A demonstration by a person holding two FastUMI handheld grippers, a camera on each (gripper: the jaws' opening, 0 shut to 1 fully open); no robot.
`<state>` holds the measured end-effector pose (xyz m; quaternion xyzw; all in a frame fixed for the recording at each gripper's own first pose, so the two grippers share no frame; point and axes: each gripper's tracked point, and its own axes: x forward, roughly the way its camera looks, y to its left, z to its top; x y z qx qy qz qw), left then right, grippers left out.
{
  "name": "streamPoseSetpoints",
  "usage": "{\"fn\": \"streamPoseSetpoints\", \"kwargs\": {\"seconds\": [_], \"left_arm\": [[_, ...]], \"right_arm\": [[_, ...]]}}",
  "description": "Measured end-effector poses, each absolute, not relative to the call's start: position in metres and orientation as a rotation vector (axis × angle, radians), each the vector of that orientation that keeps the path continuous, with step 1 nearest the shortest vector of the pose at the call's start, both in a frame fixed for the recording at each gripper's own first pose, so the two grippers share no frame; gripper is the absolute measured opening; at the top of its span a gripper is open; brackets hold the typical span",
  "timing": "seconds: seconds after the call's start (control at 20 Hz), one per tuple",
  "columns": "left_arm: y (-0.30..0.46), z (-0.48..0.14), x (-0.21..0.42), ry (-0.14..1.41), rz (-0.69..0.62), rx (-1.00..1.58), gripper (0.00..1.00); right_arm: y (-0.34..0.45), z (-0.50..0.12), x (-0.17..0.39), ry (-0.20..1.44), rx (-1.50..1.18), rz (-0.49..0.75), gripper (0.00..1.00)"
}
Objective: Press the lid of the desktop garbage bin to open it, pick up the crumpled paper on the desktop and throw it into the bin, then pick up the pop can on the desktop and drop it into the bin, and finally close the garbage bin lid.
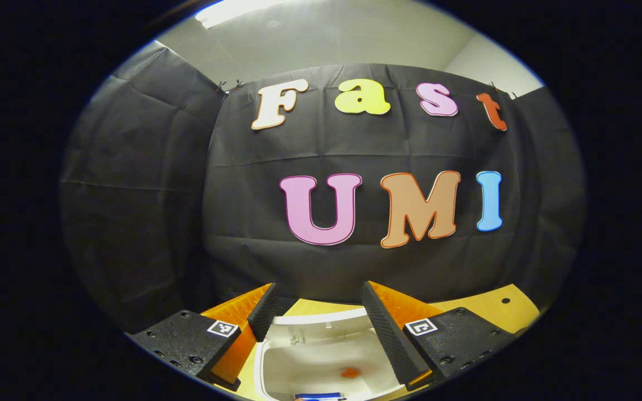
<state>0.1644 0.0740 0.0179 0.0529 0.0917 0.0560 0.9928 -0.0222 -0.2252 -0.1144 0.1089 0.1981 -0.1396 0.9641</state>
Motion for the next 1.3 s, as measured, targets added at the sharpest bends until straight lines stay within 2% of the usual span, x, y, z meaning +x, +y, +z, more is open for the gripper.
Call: {"fn": "streamPoseSetpoints", "kwargs": {"seconds": [0.1,0.25,0.3,0.35,0.4,0.45,0.5,0.6,0.95,1.3], "left_arm": [[0.069,0.01,0.151,0.152,0.109,0.11,0.93],[0.062,-0.044,0.133,0.268,0.103,0.06,0.92],[0.062,-0.059,0.126,0.29,0.109,0.048,0.95],[0.063,-0.07,0.121,0.294,0.118,0.05,0.92],[0.062,-0.079,0.118,0.299,0.122,0.064,0.95],[0.06,-0.087,0.114,0.302,0.12,0.081,0.92],[0.059,-0.097,0.111,0.312,0.124,0.091,0.94],[0.061,-0.113,0.106,0.337,0.14,0.086,0.91],[0.059,-0.106,0.103,0.207,0.147,0.215,0.91],[0.065,-0.113,0.105,0.153,0.226,0.115,0.92]], "right_arm": [[-0.221,-0.114,-0.02,0.406,0.215,-0.27,0.96],[-0.216,-0.114,-0.02,0.411,0.198,-0.255,0.96],[-0.215,-0.114,-0.02,0.416,0.192,-0.252,0.96],[-0.215,-0.115,-0.022,0.421,0.186,-0.251,0.96],[-0.214,-0.115,-0.022,0.427,0.18,-0.249,0.96],[-0.213,-0.116,-0.022,0.432,0.174,-0.249,0.96],[-0.213,-0.116,-0.023,0.439,0.168,-0.247,0.96],[-0.21,-0.119,-0.024,0.452,0.157,-0.245,0.96],[-0.202,-0.135,-0.024,0.494,0.138,-0.23,0.96],[-0.191,-0.155,-0.025,0.538,0.179,-0.213,0.96]]}}
